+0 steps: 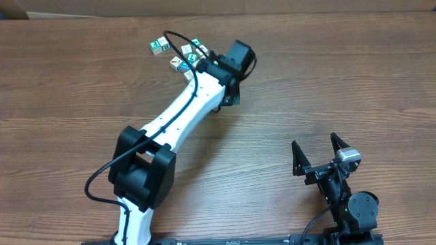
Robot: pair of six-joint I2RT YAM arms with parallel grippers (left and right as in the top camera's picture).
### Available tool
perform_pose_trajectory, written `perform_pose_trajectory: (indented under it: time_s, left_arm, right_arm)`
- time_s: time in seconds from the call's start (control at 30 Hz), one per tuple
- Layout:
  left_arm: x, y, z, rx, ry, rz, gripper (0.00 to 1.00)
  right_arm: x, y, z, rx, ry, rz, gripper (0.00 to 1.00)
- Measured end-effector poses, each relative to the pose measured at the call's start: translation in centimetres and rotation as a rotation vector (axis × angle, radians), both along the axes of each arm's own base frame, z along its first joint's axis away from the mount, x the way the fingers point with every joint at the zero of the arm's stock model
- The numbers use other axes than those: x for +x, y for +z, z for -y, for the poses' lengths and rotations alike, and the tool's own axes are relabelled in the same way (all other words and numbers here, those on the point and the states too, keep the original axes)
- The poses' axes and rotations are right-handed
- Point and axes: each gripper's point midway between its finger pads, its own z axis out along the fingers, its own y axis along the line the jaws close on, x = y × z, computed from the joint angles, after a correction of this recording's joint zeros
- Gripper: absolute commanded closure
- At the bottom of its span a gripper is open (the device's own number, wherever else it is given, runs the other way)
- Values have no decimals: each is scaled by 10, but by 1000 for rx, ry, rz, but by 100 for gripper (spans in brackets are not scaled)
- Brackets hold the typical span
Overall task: Form a horizontal line
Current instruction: 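Carry the yellow block right and set it beside the red block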
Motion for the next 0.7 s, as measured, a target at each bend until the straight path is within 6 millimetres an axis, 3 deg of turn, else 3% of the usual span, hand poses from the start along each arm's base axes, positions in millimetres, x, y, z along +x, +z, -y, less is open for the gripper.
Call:
perform_pose_trajectory:
  time_s: [0.33,0.7]
  left_arm:
    - [-16,-52,-10,43,7,-24,69]
    - [-9,-55,-5,22,1,14,67]
  right_arm:
    - [0,0,0,0,1,0,0]
    - [0,0,0,0,0,0,0]
